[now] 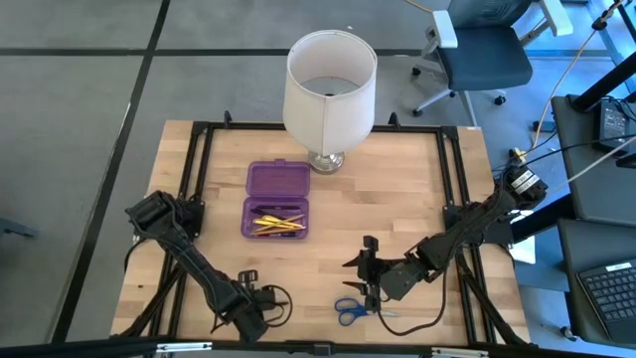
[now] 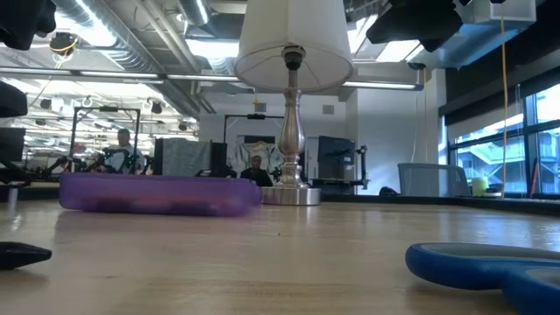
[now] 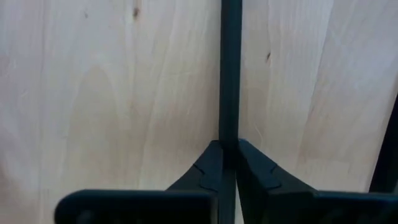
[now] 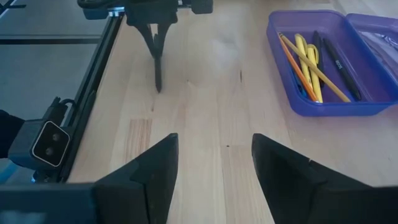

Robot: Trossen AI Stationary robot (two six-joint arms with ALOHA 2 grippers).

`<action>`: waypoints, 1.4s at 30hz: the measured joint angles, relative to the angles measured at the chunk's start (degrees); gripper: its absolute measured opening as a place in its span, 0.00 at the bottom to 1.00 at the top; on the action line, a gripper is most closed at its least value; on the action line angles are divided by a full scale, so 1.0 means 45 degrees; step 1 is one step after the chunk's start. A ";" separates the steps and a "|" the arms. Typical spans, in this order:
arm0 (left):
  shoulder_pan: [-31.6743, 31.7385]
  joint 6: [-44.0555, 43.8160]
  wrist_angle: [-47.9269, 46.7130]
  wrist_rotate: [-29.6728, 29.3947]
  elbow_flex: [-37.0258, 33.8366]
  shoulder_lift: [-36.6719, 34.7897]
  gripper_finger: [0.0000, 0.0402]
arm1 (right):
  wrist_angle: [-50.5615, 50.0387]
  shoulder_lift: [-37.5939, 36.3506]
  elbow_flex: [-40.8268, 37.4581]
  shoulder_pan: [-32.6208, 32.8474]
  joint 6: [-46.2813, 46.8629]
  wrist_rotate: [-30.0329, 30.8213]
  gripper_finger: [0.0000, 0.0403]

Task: Pick & place school supplies into a supply box
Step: Put the black pen into the purple supply box

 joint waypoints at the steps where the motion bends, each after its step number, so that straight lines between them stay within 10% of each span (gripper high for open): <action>1: 0.0003 0.0006 0.0001 0.0013 -0.0011 -0.0071 0.03 | 0.0000 0.0000 0.0000 0.0002 0.0000 -0.0004 0.52; 10: 0.0439 0.0442 -0.2200 -0.0510 0.0433 -0.1543 0.05 | 0.0003 0.0000 0.0000 0.0002 0.0005 -0.0010 0.52; 24: 0.3684 0.4541 -0.5803 -0.4869 0.0758 -0.3340 0.06 | 0.0005 0.0000 0.0000 0.0002 0.1030 -0.0010 0.52; 42: 0.7635 0.8158 -0.2290 -0.1315 -0.1979 -0.3277 0.07 | -0.0107 -0.0007 0.0000 -0.0001 0.1341 -0.0398 0.52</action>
